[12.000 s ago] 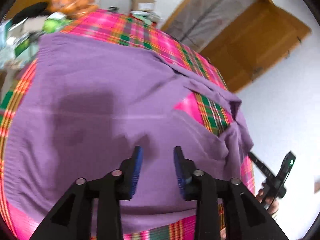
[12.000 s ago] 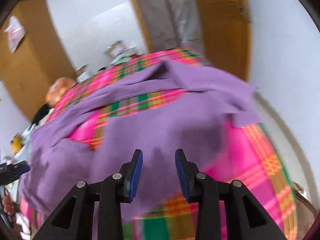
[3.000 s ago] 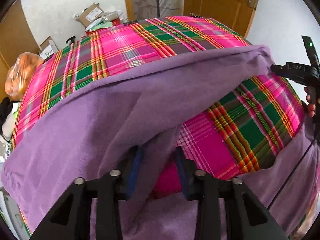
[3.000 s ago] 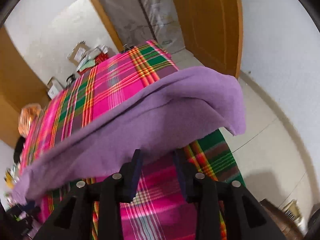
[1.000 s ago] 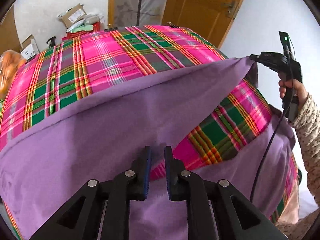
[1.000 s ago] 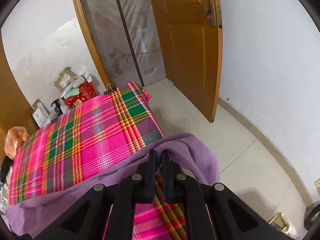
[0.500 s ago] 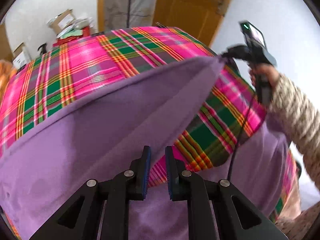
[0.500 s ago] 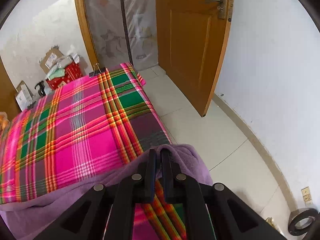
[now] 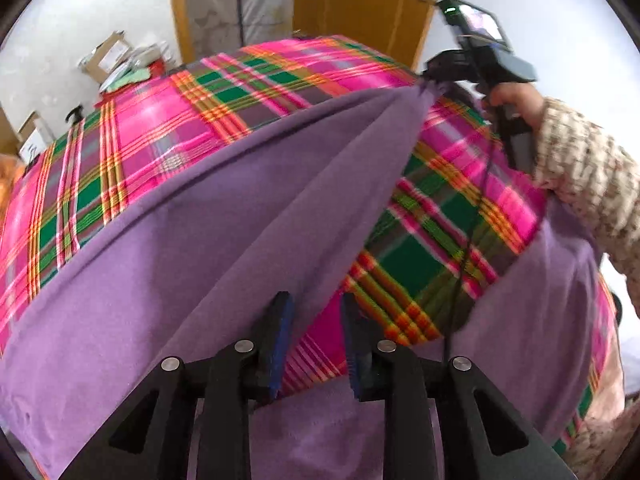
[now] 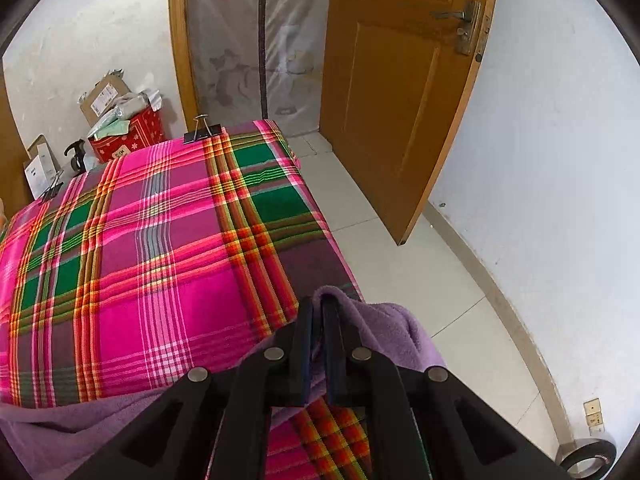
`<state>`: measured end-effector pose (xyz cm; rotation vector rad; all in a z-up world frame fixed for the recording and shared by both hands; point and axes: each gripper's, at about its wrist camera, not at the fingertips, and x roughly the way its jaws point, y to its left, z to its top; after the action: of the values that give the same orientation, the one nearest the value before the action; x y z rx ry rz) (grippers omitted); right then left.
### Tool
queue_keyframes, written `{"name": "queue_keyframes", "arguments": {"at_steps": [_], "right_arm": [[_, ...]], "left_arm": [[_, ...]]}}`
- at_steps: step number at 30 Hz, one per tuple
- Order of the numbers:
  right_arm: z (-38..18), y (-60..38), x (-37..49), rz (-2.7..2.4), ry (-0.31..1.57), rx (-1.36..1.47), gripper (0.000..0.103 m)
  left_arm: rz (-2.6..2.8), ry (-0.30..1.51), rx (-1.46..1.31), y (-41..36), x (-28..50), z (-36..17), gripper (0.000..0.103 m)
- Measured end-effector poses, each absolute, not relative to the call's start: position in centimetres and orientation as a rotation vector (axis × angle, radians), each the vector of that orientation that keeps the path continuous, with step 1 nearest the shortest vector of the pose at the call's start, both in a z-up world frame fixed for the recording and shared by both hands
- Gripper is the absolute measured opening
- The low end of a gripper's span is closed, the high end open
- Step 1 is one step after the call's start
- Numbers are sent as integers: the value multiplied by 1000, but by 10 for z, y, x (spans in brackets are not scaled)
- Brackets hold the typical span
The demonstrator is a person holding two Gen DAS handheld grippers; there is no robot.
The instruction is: Fold clothes
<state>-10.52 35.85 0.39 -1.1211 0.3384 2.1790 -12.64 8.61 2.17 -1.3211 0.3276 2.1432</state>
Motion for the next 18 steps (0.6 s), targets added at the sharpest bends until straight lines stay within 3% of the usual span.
{"name": "queue_keyframes", "arguments": {"at_steps": [11,13,14,18], "right_arm": [[9,362,-94,2193,397,-1086,5],[12,363,-87,2196,412,-1075,5],[14,363,-83,2200,418,-1071,5],[22,365,-62,2212,447,-1059,5]], "left_arm": [[2187,500,-1292,109,-121,13,30],[2189,495,-1290,109,-121,14,22],[2192,504,-1284,109,-121,15,3],[2186,425,-1272,98,-119,23,3]]}}
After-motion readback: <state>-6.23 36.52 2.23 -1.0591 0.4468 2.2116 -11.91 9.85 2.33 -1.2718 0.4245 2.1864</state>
